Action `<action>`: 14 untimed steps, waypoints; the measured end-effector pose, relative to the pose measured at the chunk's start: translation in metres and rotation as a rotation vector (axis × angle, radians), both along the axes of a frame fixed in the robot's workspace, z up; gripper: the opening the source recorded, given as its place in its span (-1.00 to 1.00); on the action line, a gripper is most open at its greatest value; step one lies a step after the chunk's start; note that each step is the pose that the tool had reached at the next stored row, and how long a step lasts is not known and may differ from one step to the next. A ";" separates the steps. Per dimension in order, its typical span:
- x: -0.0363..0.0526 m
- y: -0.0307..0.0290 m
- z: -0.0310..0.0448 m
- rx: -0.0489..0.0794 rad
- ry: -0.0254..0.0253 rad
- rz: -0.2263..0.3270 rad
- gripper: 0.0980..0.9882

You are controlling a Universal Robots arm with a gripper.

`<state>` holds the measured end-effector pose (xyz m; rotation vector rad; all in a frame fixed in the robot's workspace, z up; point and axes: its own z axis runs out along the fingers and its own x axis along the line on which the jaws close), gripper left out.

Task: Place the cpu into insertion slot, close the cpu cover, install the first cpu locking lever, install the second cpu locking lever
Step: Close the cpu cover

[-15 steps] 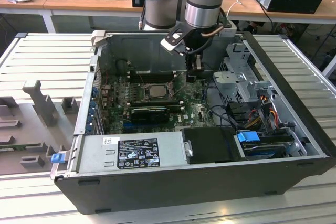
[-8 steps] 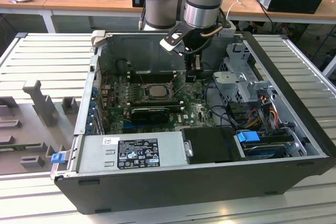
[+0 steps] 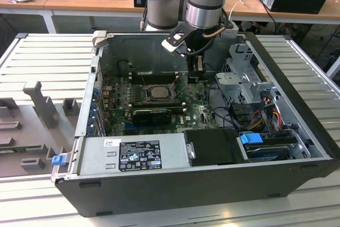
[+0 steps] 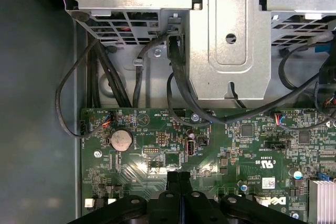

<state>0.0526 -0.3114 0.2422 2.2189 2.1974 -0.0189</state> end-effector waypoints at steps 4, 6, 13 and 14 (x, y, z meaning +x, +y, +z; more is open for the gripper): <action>-0.0008 0.0000 -0.0002 0.000 0.0000 0.000 -0.98; -0.0017 0.0000 -0.0002 0.000 0.0000 0.000 -0.98; -0.0178 0.0000 -0.0002 0.000 0.0000 0.000 -0.98; -0.0238 0.0001 -0.0002 0.000 0.0000 0.000 -0.98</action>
